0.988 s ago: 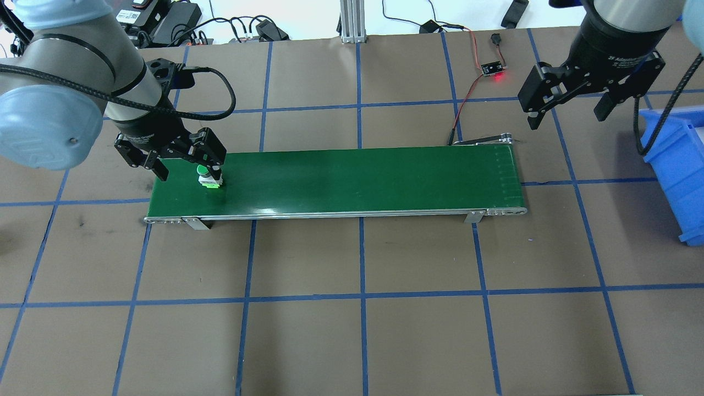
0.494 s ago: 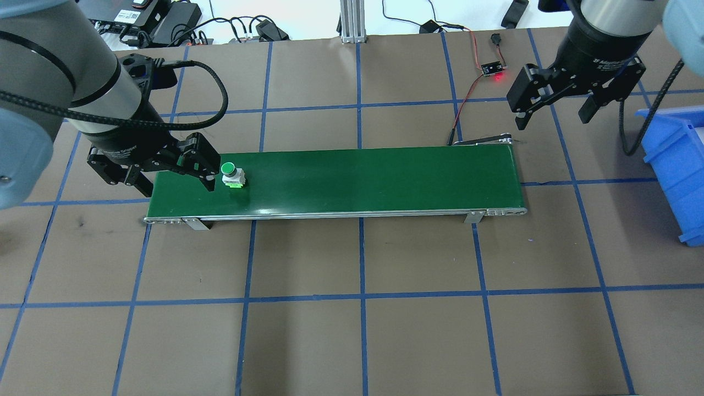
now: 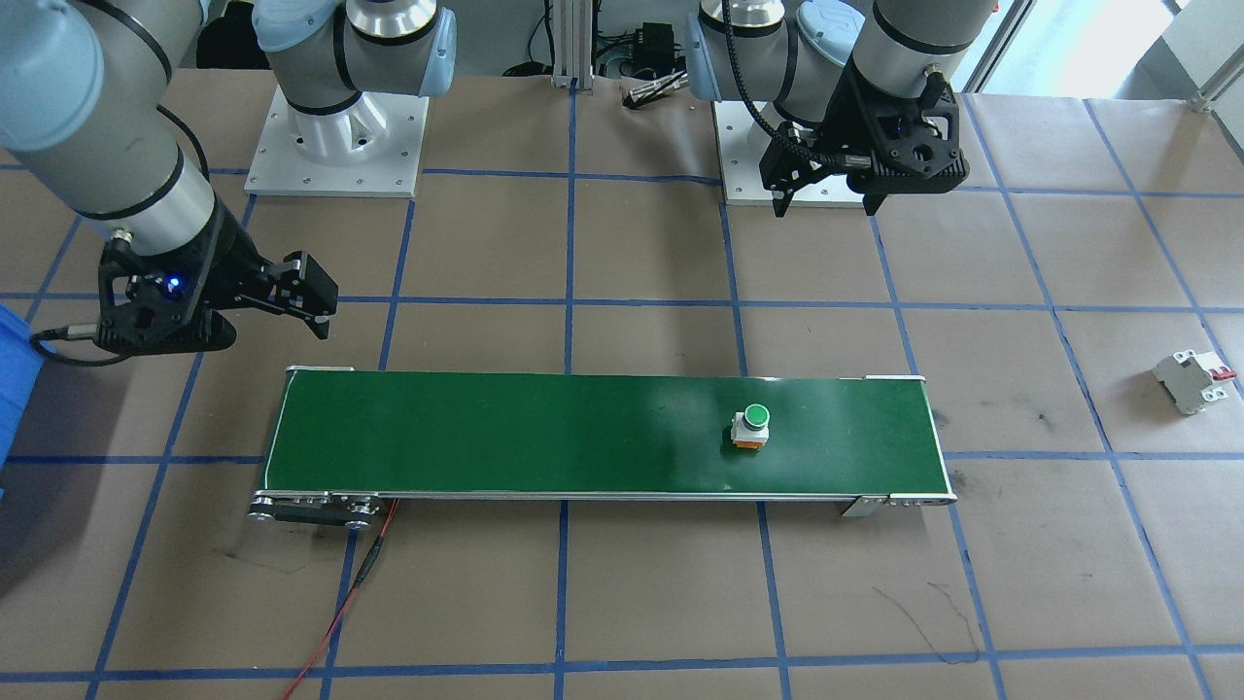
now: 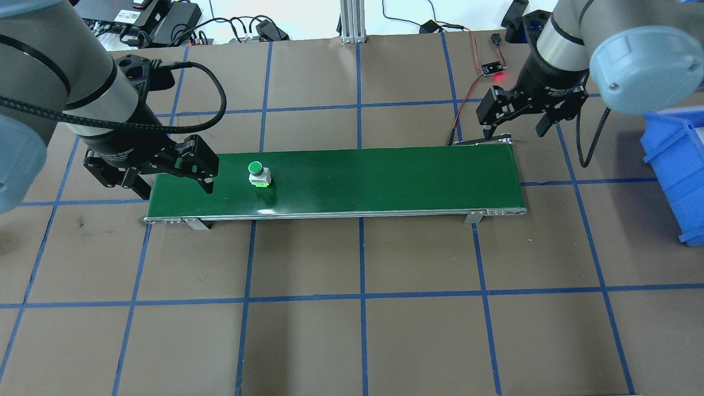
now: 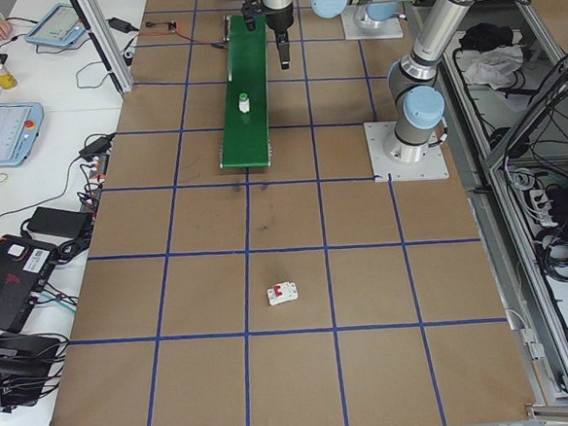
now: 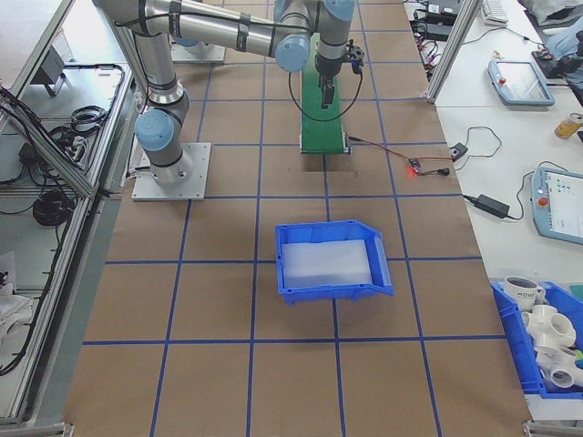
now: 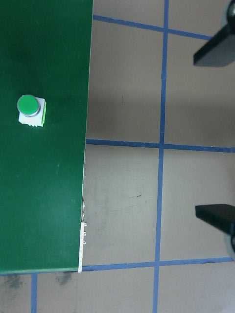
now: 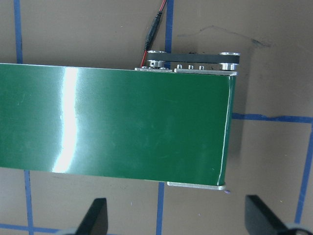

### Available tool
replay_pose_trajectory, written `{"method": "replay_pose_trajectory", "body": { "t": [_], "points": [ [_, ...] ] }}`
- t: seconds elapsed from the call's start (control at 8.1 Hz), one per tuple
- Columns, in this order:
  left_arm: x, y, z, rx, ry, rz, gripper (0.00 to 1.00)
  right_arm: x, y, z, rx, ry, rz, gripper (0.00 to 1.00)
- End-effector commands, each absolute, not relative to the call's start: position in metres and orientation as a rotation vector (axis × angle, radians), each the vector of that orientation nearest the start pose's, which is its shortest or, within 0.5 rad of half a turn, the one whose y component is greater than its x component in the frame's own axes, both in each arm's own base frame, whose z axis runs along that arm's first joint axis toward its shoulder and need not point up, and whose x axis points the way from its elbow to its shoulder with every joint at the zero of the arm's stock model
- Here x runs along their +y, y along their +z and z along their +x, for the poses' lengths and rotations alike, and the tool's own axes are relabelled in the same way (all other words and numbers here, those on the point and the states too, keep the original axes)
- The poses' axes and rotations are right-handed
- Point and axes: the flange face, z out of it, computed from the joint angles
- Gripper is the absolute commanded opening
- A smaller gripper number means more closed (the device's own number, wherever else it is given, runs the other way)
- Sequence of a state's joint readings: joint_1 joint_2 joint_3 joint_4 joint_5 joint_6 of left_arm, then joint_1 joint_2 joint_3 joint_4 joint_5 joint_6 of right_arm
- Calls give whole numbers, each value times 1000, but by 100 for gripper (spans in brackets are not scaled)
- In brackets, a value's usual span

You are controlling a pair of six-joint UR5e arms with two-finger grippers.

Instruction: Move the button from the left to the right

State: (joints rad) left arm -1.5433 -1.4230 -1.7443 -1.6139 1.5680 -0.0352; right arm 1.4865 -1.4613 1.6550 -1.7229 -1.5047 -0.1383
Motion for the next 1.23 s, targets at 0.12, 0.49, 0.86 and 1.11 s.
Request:
{"method": "replay_pose_trajectory", "body": {
  "t": [0.12,0.49,0.86,1.11],
  "points": [
    [-423,465,-121,3135,111,-98,100,-554,357,129,2959,38,-36,100],
    [-425,462,-122,3145,114,-99,100,-560,344,169,2943,-7,288,100],
    [-423,465,-121,3134,101,-96,100,-575,343,185,2822,-112,259,100],
    [-425,470,-119,3148,87,-112,100,-574,342,189,2814,-104,267,100]
  ]
}}
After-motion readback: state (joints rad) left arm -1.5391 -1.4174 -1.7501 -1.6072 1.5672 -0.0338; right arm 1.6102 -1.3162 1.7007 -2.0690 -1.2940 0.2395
